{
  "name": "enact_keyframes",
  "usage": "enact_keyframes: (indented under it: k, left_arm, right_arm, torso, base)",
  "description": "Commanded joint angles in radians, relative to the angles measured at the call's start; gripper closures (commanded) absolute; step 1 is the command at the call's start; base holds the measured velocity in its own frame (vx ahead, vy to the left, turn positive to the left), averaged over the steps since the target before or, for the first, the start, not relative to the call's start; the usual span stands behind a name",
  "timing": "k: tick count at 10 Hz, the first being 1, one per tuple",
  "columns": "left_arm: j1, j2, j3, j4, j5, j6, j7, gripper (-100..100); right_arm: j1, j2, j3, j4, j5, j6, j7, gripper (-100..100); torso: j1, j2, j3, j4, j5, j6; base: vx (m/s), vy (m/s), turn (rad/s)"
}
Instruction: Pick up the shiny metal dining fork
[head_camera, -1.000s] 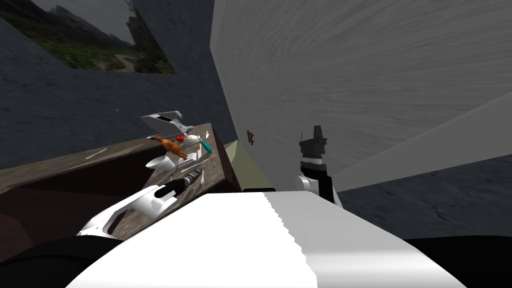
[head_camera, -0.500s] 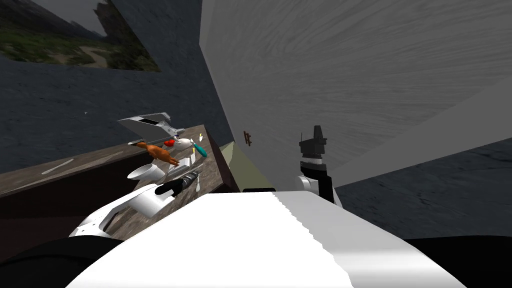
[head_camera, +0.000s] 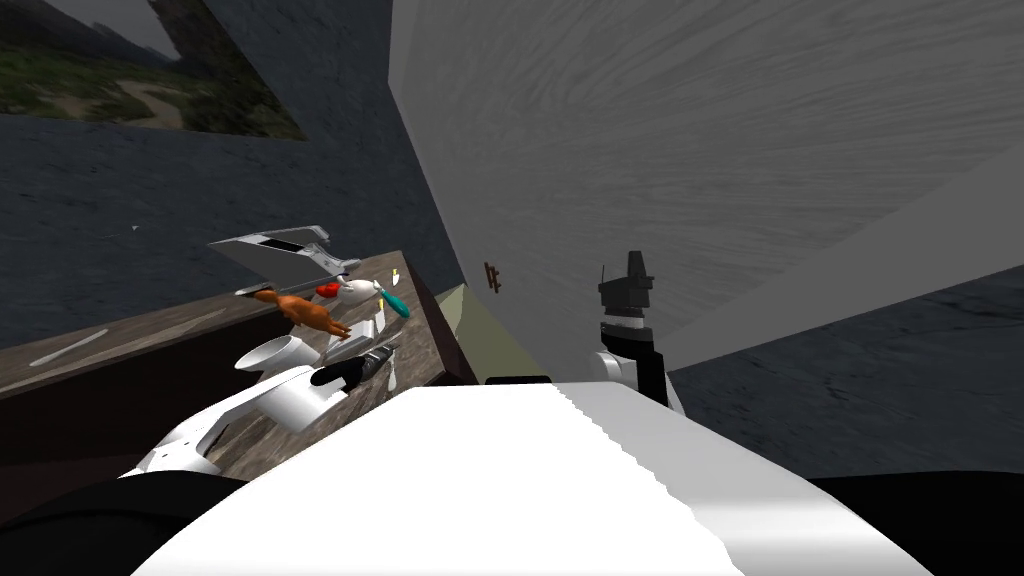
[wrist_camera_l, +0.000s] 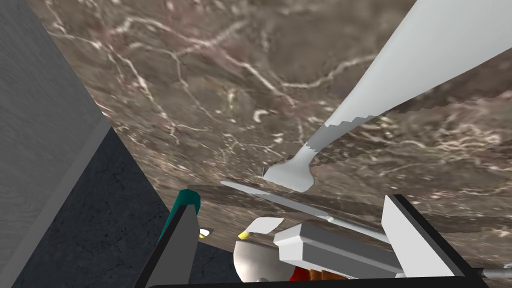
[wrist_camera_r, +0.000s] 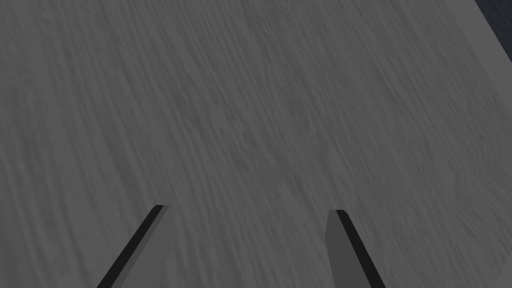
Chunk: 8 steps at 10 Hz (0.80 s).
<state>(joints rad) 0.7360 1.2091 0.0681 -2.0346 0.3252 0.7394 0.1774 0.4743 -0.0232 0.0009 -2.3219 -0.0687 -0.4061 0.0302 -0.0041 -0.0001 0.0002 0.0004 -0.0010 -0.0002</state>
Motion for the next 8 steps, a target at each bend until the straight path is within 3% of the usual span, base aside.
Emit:
enact_keyframes:
  k: [1, 4, 5, 6, 8]
  left_arm:
    - [-0.011, -0.022, -0.013, 0.033, -0.008, -0.018, -0.01, -100]
    - [-0.029, -0.055, -0.033, 0.083, -0.021, -0.045, -0.025, -100]
    - [-0.028, -0.05, -0.031, 0.073, -0.02, -0.038, -0.021, -100]
    - [-0.029, -0.052, -0.032, 0.076, -0.021, -0.04, -0.023, 100]
    - [-0.029, -0.051, -0.032, 0.075, -0.021, -0.04, -0.023, 100]
  right_arm:
    - [0.0, 0.0, 0.0, 0.0, 0.0, 0.0, 0.0, 0]
    - [0.0, 0.0, 0.0, 0.0, 0.0, 0.0, 0.0, 0]
    - [0.0, 0.0, 0.0, 0.0, 0.0, 0.0, 0.0, 0]
    - [0.0, 0.0, 0.0, 0.0, 0.0, 0.0, 0.0, 0]
    - [0.0, 0.0, 0.0, 0.0, 0.0, 0.0, 0.0, 0]
  torso:
    - [0.0, 0.0, 0.0, 0.0, 0.0, 0.0]
    - [0.001, -0.002, -0.001, 0.0, 0.0, 0.0]
    - [0.001, -0.002, -0.001, 0.0, 0.0, 0.0]
    - [0.0, -0.001, -0.001, 0.0, 0.0, 0.0]
    - [-0.001, -0.001, 0.0, 0.0, 0.0, 0.0]
  base:
    - [0.014, 0.008, -0.068]
    - [0.023, 0.022, -0.064]
    - [0.009, 0.009, -0.013]
    - [0.0, 0.0, 0.0]
    - [0.0, 0.0, 0.0]
